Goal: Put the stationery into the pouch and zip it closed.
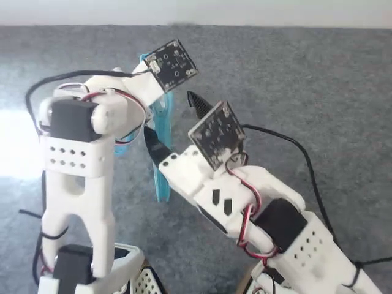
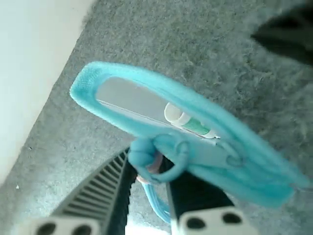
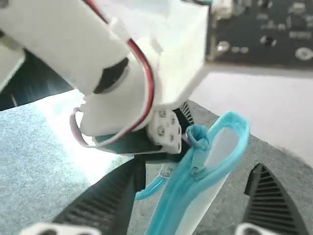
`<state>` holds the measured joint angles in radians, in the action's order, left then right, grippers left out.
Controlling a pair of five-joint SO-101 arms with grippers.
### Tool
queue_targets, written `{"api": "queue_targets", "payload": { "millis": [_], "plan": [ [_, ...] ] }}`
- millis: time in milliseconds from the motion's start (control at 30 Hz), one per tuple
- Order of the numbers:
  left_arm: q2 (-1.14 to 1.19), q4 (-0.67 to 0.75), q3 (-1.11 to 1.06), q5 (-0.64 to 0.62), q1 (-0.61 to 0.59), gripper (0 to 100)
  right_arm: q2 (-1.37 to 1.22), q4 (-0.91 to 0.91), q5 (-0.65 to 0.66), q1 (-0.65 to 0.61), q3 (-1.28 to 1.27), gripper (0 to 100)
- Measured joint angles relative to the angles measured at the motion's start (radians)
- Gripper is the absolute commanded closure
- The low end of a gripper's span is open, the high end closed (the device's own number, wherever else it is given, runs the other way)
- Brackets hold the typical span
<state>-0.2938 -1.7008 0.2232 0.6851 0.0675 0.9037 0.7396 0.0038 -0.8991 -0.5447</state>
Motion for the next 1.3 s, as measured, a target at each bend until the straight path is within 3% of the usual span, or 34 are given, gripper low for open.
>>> {"api": "queue_targets", "payload": {
  "millis": [167,500,733,1133,1300],
  "plan": [
    [0.002,0.020,0.017,-0.107,0.000,99,-0.023,-0.003,0.000,0.002,-0.043,67.7],
    [0.032,0.020,0.017,-0.123,-0.032,99,-0.118,-0.046,0.000,0.014,-0.043,67.9],
    [0.037,0.020,0.017,-0.049,-0.061,99,-0.144,-0.057,0.000,0.051,-0.043,85.1],
    [0.037,0.020,0.017,0.009,-0.075,99,-0.247,-0.195,0.000,0.078,-0.043,83.7],
    [0.037,0.006,0.017,0.110,-0.101,99,-0.264,-0.210,0.046,0.081,-0.043,99.6]
  ]
}}
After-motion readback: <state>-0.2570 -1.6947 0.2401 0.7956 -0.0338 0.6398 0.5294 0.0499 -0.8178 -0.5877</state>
